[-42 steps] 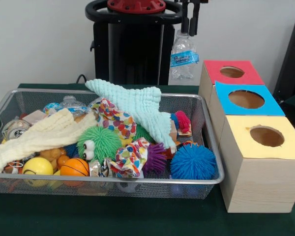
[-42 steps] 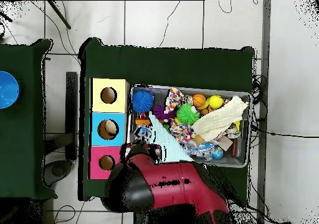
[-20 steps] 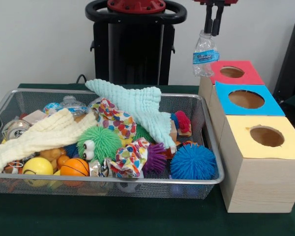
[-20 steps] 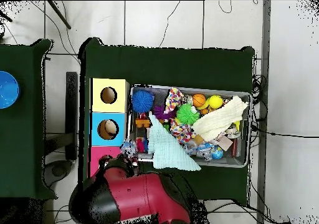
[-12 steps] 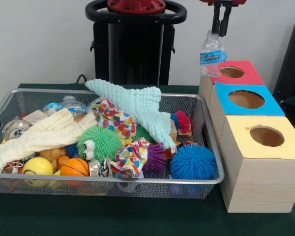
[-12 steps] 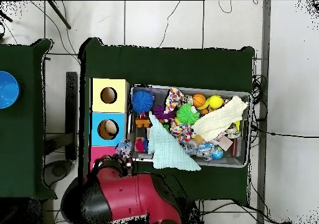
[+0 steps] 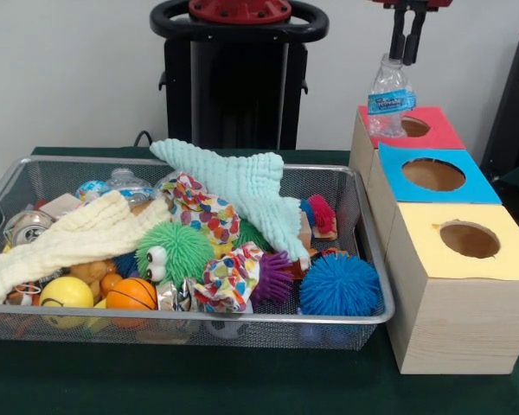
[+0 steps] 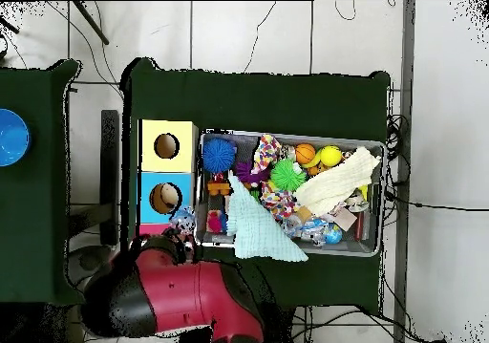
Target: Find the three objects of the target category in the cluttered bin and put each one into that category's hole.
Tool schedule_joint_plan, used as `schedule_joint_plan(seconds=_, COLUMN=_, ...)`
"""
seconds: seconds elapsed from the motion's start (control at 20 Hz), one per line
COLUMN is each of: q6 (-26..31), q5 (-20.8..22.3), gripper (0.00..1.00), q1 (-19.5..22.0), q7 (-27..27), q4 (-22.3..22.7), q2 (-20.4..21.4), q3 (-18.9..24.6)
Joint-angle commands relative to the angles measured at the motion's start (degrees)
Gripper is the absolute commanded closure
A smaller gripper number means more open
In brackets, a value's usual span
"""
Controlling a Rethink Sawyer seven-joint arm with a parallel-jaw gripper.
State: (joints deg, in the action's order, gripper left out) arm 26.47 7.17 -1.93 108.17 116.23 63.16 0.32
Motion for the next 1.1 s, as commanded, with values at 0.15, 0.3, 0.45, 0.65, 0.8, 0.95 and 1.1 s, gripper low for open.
schedule_joint_plan(seconds=0.15, q6=6.98, q5=-4.02, gripper=1.00, q1=-3.26, q7=16.86, q4=-6.93, q2=-4.65, q3=-4.31)
schedule_joint_plan(seconds=0.3, q6=8.54, q5=-4.58, gripper=1.00, q1=-4.88, q7=17.28, q4=-9.71, q2=-6.21, q3=-5.74)
schedule_joint_plan(seconds=0.45, q6=7.92, q5=-5.43, gripper=1.00, q1=-6.91, q7=18.05, q4=-11.02, q2=-7.97, q3=-7.24)
schedule_joint_plan(seconds=0.65, q6=6.57, q5=-6.84, gripper=1.00, q1=-8.06, q7=17.67, q4=-10.92, q2=-8.92, q3=-8.11)
schedule_joint_plan(seconds=0.8, q6=6.69, q5=-7.34, gripper=1.00, q1=-9.38, q7=18.13, q4=-11.43, q2=-9.52, q3=-9.27)
schedule_joint_plan(seconds=0.95, q6=6.01, q5=-7.88, gripper=1.00, q1=-10.28, q7=18.29, q4=-11.66, q2=-10.37, q3=-10.17)
schedule_joint_plan(seconds=1.1, q6=4.93, q5=-8.69, gripper=1.00, q1=-10.25, q7=17.75, q4=-12.03, q2=-11.68, q3=-10.19)
